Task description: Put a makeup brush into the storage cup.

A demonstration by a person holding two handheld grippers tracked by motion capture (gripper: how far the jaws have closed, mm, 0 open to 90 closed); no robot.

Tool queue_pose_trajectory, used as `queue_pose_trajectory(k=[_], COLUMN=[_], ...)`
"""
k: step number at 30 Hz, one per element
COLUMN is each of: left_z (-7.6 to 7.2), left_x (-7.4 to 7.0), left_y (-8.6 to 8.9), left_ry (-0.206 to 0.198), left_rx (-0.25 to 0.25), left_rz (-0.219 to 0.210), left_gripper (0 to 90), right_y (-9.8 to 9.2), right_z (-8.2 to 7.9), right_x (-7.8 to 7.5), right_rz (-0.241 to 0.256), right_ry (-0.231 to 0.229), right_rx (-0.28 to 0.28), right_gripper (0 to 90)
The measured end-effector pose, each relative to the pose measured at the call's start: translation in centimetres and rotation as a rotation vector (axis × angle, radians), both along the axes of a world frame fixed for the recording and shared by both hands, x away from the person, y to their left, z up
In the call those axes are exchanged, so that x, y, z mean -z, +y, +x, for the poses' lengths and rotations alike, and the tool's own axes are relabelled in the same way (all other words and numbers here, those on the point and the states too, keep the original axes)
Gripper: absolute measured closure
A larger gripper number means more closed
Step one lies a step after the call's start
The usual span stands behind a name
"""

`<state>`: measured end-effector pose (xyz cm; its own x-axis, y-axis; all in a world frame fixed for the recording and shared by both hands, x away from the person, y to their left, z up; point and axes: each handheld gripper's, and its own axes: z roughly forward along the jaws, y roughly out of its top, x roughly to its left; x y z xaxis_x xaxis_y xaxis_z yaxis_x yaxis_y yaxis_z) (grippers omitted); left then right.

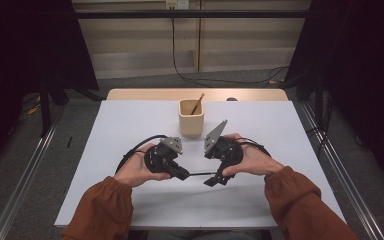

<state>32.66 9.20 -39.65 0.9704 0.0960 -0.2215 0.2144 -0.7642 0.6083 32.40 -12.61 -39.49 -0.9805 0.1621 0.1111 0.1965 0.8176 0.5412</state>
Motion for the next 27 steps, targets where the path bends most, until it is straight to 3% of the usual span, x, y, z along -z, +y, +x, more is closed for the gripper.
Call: queue_pose_trajectory(k=[8, 11, 15, 27], left_z=[-0.4, -0.3, -0.3, -0.5], left_x=[-0.1, 0.1, 0.3, 0.6], left_y=[1.1, 1.7, 2.2, 3.1], left_ry=[-0.008, -0.002, 0.000, 0.003], left_rx=[-0.028, -0.037, -0.052, -0.085], left_rz=[-0.003, -0.012, -0.017, -0.037], left_gripper=[85.4, 85.5, 85.5, 85.5], right_y=[-1.3, -1.9, -3.2, -5.0], right_z=[-0.1, -0.4, -0.7, -1.7], right_x=[-0.2, -0.1, 0.0, 0.5], right_rz=[0.049, 0.072, 0.130, 0.173], right_ry=[-0.015, -0.001, -0.013, -0.030], right_rx=[0.048, 0.059, 0.093, 0.149], right_gripper=[6.3, 5.5, 5.5, 5.7])
